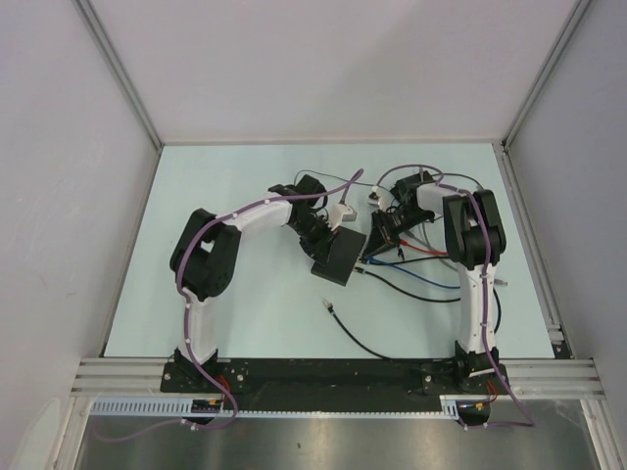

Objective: Pull the plug from the switch port

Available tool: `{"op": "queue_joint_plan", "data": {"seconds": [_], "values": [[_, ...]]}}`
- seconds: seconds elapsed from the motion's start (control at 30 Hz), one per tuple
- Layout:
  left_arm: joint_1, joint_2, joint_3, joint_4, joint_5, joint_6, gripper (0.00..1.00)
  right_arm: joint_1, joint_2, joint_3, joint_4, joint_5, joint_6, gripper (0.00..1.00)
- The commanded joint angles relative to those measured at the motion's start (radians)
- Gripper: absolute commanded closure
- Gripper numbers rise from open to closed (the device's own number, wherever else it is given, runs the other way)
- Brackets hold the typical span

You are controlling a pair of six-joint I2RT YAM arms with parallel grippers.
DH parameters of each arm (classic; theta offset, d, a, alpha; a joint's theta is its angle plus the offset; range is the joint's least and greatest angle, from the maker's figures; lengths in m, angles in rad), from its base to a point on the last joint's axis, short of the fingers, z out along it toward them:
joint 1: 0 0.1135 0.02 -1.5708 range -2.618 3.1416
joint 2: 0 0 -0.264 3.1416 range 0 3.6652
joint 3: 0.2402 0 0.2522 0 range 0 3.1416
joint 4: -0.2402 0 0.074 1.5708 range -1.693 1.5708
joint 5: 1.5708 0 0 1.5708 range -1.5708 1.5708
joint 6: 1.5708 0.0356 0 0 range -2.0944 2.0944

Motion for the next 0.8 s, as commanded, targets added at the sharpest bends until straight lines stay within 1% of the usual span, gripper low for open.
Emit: {"op": "queue_joint_plan", "data": {"seconds": [0.0, 0.07, 0.2, 0.27, 0.3, 0.37, 0.4, 0.47, 0.5, 0.53, 0.6, 0.63, 0.7, 0.73, 0.77], "values": [[-0.015, 0.035, -0.034, -0.035, -0.072, 0.037, 0.82, -0.044, 0.033, -0.014, 0.001, 0.177, -0.067, 0.94], [-0.015, 0.044, -0.023, -0.041, -0.071, 0.035, 0.82, -0.038, 0.033, -0.008, -0.002, 0.178, -0.068, 0.94], [-0.013, 0.045, -0.013, -0.043, -0.068, 0.034, 0.82, -0.037, 0.013, 0.008, -0.039, 0.198, -0.139, 0.94], [-0.015, 0.047, -0.014, -0.044, -0.065, 0.034, 0.82, -0.049, -0.022, 0.02, -0.074, 0.166, -0.159, 0.94], [-0.013, 0.045, -0.016, -0.044, -0.066, 0.034, 0.82, -0.064, -0.036, 0.027, -0.089, 0.116, -0.179, 0.94], [-0.015, 0.045, -0.019, -0.041, -0.062, 0.032, 0.82, -0.08, -0.086, 0.052, -0.131, 0.079, -0.191, 0.93], [-0.015, 0.045, -0.019, -0.041, -0.06, 0.032, 0.82, -0.096, -0.101, 0.081, -0.14, 0.063, -0.194, 0.92], [-0.015, 0.05, -0.016, -0.044, -0.062, 0.031, 0.82, -0.109, -0.132, 0.125, -0.178, 0.084, -0.197, 0.92], [-0.015, 0.053, -0.01, -0.046, -0.059, 0.031, 0.82, -0.126, -0.157, 0.176, -0.198, 0.112, -0.208, 0.92], [-0.015, 0.053, -0.008, -0.049, -0.059, 0.031, 0.82, -0.139, -0.167, 0.201, -0.244, 0.115, -0.234, 0.92], [-0.015, 0.055, -0.003, -0.049, -0.059, 0.031, 0.82, -0.167, -0.186, 0.256, -0.279, 0.114, -0.249, 0.92], [-0.015, 0.059, -0.002, -0.051, -0.059, 0.031, 0.82, -0.194, -0.187, 0.314, -0.304, 0.111, -0.249, 0.92], [-0.015, 0.062, 0.006, -0.051, -0.054, 0.028, 0.82, -0.245, -0.177, 0.386, -0.319, 0.101, -0.225, 0.92], [-0.015, 0.068, 0.009, -0.051, -0.054, 0.026, 0.82, -0.276, -0.163, 0.455, -0.307, 0.1, -0.204, 0.92], [-0.013, 0.073, 0.016, -0.052, -0.051, 0.025, 0.82, -0.291, -0.157, 0.486, -0.294, 0.104, -0.164, 0.92]]}}
